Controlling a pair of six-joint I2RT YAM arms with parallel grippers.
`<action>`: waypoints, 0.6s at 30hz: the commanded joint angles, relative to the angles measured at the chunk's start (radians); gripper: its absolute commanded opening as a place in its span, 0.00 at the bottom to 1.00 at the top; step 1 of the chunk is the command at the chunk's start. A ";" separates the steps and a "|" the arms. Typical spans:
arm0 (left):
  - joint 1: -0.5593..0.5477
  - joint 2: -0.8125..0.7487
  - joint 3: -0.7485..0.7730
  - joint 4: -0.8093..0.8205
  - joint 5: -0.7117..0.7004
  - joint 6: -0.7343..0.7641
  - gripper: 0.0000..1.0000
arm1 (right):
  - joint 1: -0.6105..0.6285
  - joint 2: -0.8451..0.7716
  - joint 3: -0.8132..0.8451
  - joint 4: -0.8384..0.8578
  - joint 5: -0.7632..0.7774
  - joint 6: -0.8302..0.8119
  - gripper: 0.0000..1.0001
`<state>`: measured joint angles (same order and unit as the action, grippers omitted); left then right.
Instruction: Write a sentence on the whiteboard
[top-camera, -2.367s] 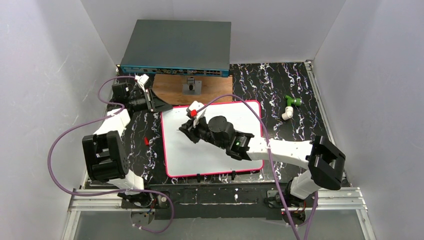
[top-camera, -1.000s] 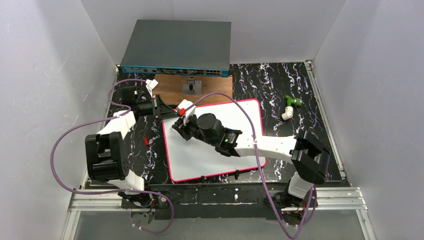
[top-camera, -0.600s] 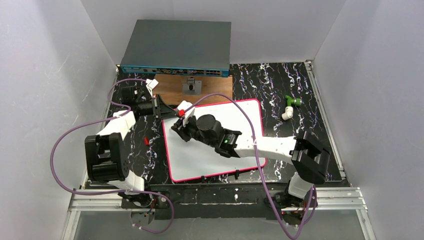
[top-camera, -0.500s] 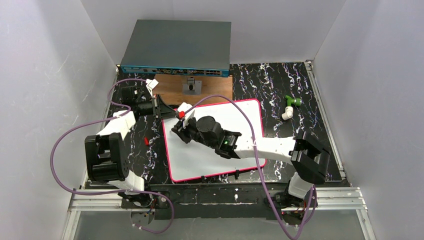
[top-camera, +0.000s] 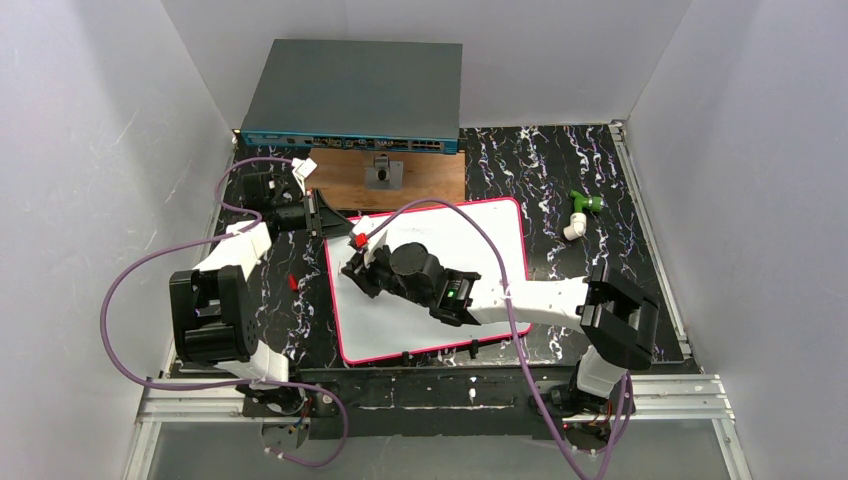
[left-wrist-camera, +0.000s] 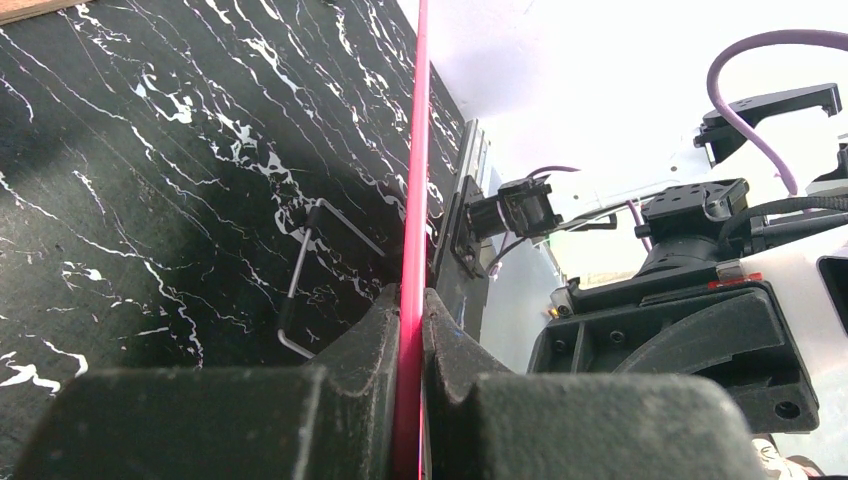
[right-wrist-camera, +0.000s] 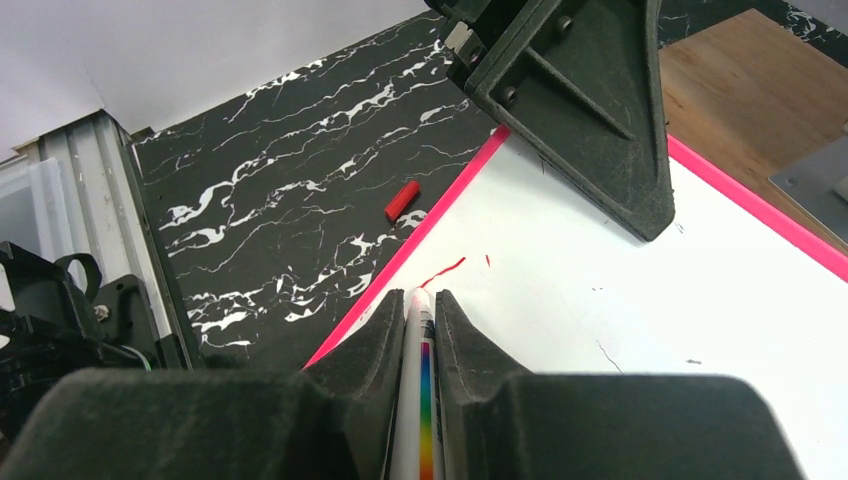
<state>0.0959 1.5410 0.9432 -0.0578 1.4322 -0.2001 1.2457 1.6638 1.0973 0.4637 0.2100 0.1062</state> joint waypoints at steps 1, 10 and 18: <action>-0.018 -0.045 0.021 -0.016 -0.037 0.046 0.00 | 0.004 -0.028 0.010 0.014 0.014 -0.005 0.01; -0.017 -0.045 0.022 -0.021 -0.039 0.050 0.00 | 0.010 -0.075 0.050 -0.008 0.014 -0.046 0.01; -0.019 -0.046 0.023 -0.024 -0.041 0.051 0.00 | 0.011 -0.018 0.108 -0.005 0.041 -0.073 0.01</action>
<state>0.0959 1.5410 0.9436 -0.0616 1.4319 -0.1970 1.2507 1.6276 1.1362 0.4271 0.2157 0.0624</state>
